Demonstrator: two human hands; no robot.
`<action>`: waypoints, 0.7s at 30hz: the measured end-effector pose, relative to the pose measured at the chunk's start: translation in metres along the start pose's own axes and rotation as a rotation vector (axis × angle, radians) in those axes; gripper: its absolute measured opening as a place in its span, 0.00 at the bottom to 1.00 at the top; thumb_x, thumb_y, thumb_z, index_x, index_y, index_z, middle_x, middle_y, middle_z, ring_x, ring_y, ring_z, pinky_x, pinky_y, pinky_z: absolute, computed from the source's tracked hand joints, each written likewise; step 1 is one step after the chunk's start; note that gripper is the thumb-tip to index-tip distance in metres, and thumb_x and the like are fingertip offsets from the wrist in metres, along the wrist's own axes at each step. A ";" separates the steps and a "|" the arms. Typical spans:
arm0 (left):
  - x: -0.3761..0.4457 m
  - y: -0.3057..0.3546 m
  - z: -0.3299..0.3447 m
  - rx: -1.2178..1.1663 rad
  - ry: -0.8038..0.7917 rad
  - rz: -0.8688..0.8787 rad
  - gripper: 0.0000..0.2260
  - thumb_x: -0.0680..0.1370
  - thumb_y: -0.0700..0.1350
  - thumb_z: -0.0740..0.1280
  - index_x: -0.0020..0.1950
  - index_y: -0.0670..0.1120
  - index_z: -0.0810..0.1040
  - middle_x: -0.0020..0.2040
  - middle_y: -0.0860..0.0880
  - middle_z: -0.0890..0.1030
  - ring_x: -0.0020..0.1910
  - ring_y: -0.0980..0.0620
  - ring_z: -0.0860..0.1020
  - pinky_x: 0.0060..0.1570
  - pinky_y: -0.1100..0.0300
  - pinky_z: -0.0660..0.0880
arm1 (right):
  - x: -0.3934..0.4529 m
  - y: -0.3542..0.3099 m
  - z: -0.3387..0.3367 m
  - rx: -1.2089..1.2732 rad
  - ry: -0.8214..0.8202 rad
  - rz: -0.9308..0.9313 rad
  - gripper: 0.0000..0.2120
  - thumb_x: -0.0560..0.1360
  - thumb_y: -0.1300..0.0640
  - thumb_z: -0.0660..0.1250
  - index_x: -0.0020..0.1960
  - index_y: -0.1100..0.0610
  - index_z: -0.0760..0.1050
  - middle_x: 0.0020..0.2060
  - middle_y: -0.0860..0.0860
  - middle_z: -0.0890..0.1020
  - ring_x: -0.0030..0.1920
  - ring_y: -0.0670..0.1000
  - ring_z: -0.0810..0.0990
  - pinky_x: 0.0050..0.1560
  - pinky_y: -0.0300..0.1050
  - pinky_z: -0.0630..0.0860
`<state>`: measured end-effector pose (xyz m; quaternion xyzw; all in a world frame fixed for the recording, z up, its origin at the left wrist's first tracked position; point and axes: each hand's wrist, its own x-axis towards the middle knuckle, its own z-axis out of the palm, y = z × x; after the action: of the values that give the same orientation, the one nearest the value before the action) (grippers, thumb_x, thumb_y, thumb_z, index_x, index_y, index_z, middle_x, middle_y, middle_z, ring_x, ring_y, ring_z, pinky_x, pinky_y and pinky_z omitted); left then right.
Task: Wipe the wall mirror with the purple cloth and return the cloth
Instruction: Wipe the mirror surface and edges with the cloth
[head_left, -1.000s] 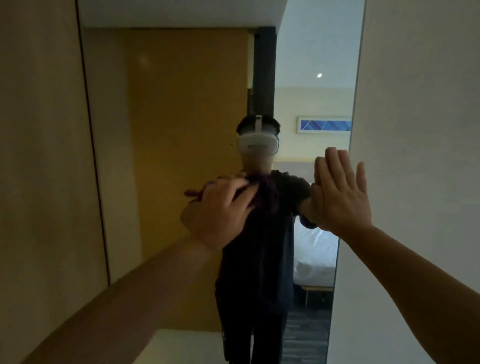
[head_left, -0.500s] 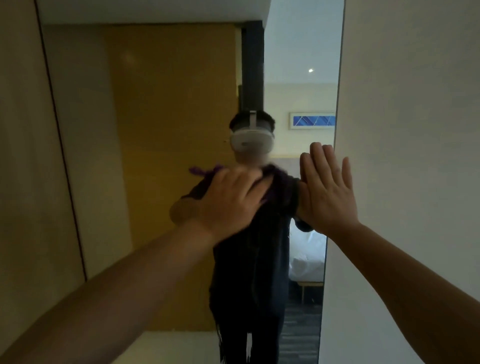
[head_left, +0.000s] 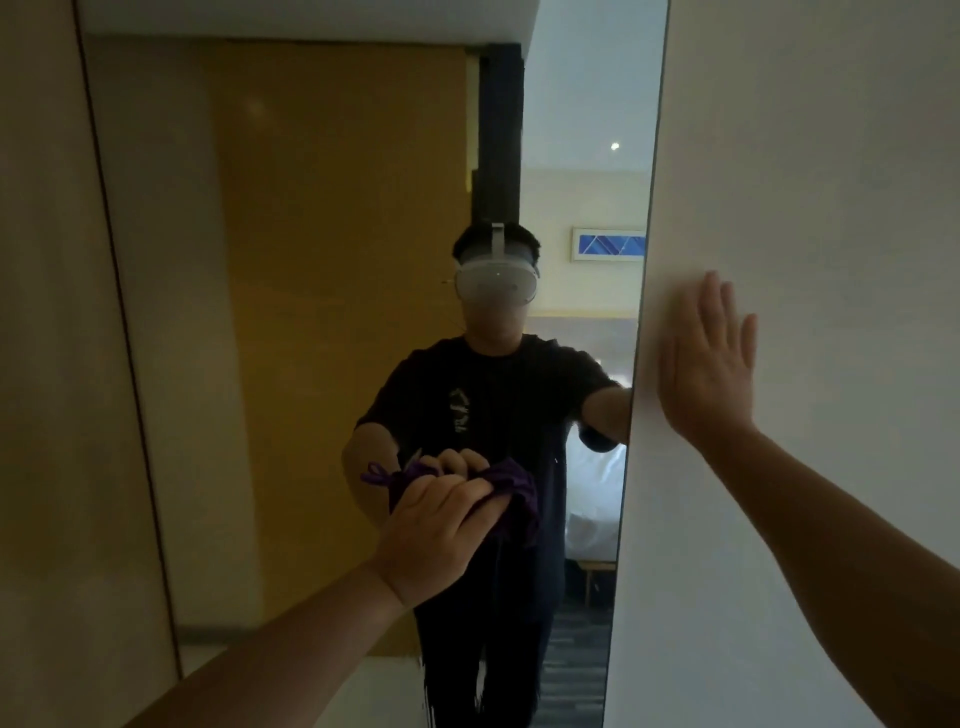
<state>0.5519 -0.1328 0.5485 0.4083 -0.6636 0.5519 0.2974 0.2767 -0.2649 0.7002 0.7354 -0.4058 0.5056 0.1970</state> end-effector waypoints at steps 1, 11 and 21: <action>0.002 0.000 -0.001 -0.010 -0.011 0.003 0.24 0.73 0.44 0.78 0.67 0.50 0.75 0.60 0.50 0.75 0.53 0.47 0.78 0.51 0.50 0.74 | 0.001 0.009 0.003 -0.051 -0.024 0.008 0.29 0.84 0.46 0.42 0.80 0.57 0.41 0.80 0.56 0.44 0.78 0.52 0.36 0.78 0.62 0.43; 0.227 -0.074 -0.017 -0.025 0.311 -0.169 0.16 0.79 0.43 0.69 0.66 0.42 0.78 0.57 0.40 0.78 0.53 0.42 0.76 0.54 0.49 0.72 | 0.002 0.023 0.014 -0.126 -0.043 -0.023 0.29 0.85 0.47 0.45 0.77 0.53 0.33 0.79 0.50 0.40 0.77 0.49 0.33 0.78 0.57 0.40; 0.292 -0.061 -0.001 0.127 0.198 -0.038 0.17 0.80 0.50 0.65 0.67 0.46 0.77 0.59 0.46 0.78 0.56 0.45 0.76 0.55 0.52 0.70 | 0.001 0.027 0.025 -0.137 0.026 -0.041 0.27 0.84 0.45 0.41 0.78 0.53 0.37 0.78 0.49 0.39 0.77 0.46 0.32 0.77 0.49 0.32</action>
<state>0.4619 -0.1971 0.8249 0.3825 -0.5869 0.6246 0.3453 0.2699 -0.2988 0.6880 0.7219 -0.4217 0.4818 0.2625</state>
